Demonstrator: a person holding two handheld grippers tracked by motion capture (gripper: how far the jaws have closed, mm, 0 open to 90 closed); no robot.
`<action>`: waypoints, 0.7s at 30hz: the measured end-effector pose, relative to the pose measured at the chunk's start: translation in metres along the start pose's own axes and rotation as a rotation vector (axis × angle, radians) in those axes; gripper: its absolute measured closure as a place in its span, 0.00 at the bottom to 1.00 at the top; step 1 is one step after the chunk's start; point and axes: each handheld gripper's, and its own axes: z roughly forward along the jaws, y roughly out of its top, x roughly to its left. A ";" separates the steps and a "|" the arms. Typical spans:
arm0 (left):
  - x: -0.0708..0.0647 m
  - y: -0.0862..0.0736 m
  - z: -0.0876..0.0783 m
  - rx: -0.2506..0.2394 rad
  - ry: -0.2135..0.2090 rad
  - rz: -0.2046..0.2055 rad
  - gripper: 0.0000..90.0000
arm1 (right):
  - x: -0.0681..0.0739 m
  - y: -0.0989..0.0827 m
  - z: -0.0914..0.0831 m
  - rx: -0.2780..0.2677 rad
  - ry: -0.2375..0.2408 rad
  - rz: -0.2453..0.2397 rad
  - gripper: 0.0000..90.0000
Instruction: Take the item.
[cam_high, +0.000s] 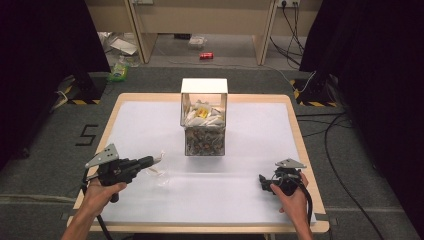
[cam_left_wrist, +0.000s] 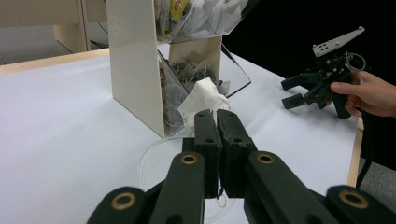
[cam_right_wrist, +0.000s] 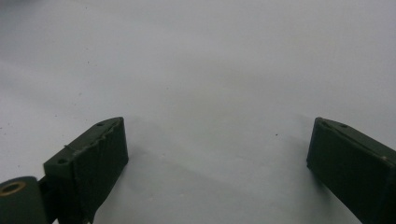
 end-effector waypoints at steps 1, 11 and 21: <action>0.000 -0.001 0.000 0.002 0.000 -0.002 0.96 | 0.000 0.000 0.000 0.000 0.000 0.000 0.07; 0.003 -0.016 0.000 0.022 0.005 -0.027 0.96 | 0.000 0.000 0.000 -0.001 -0.001 -0.005 0.07; 0.004 -0.022 0.003 0.047 0.016 -0.035 0.95 | 0.000 0.000 0.000 0.000 0.000 0.000 0.07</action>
